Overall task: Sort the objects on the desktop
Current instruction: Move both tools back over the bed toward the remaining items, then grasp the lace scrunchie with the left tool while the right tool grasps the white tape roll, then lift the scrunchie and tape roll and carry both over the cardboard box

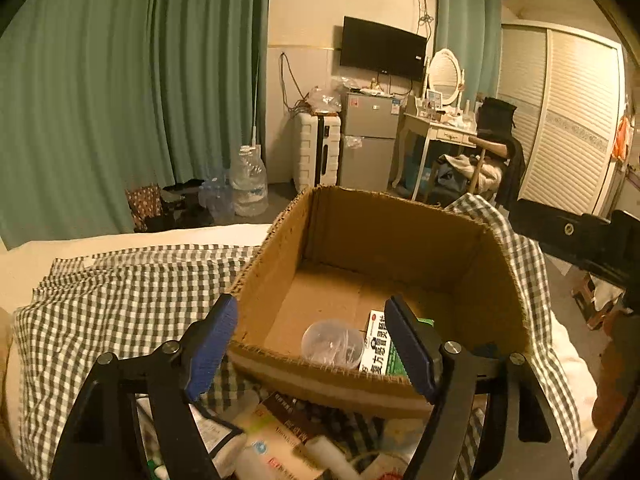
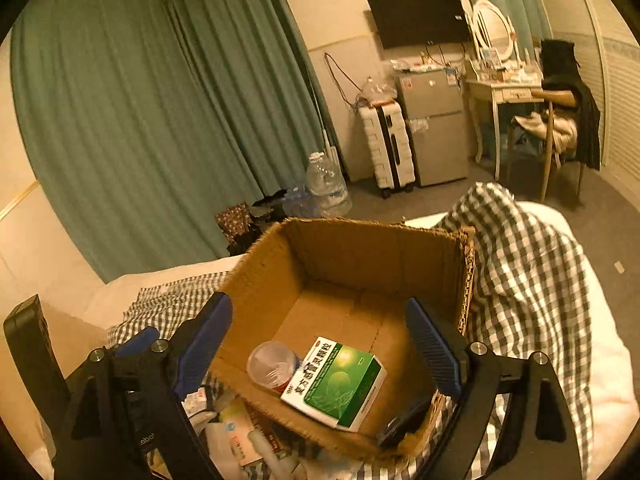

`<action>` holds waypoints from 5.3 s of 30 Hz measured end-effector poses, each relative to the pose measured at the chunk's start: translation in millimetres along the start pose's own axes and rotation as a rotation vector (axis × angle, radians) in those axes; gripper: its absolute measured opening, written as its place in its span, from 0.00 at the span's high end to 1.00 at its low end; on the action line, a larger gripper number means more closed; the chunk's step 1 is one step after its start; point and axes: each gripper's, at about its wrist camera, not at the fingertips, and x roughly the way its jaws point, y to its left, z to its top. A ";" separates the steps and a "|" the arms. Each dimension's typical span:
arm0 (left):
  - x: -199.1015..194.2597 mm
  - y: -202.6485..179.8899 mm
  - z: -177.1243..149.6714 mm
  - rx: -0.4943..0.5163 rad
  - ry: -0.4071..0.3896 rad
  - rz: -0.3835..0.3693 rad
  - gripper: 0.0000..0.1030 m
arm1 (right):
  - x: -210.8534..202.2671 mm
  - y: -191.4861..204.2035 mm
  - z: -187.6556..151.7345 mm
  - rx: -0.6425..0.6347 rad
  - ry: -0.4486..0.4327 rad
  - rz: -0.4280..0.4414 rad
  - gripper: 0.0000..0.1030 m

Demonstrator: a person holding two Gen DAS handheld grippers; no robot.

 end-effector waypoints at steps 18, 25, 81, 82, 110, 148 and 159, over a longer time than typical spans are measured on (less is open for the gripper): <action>-145.7 119.9 -125.4 -0.103 0.023 0.197 0.11 | -53.1 93.5 -130.4 -0.249 0.042 -0.050 0.14; -128.1 122.5 -209.1 -0.171 0.083 0.253 0.08 | -25.8 105.6 -213.1 -0.310 0.100 -0.076 0.14; -75.8 155.1 -256.6 -0.286 0.189 0.154 0.83 | 55.3 65.0 -248.0 -0.283 0.235 -0.099 0.53; -75.4 155.4 -257.8 -0.287 0.196 0.157 0.83 | 53.7 65.7 -246.1 -0.275 0.237 -0.090 0.44; -67.8 153.6 -264.8 -0.312 0.248 0.156 0.82 | 21.3 79.6 -244.6 -0.339 0.336 -0.230 0.15; -97.5 149.4 -242.0 -0.309 0.127 0.118 0.82 | -19.8 98.6 -200.6 -0.237 -0.008 0.117 0.22; -125.6 136.4 -213.7 -0.292 0.045 0.086 0.82 | -74.2 133.4 -191.6 -0.345 -0.222 0.127 0.22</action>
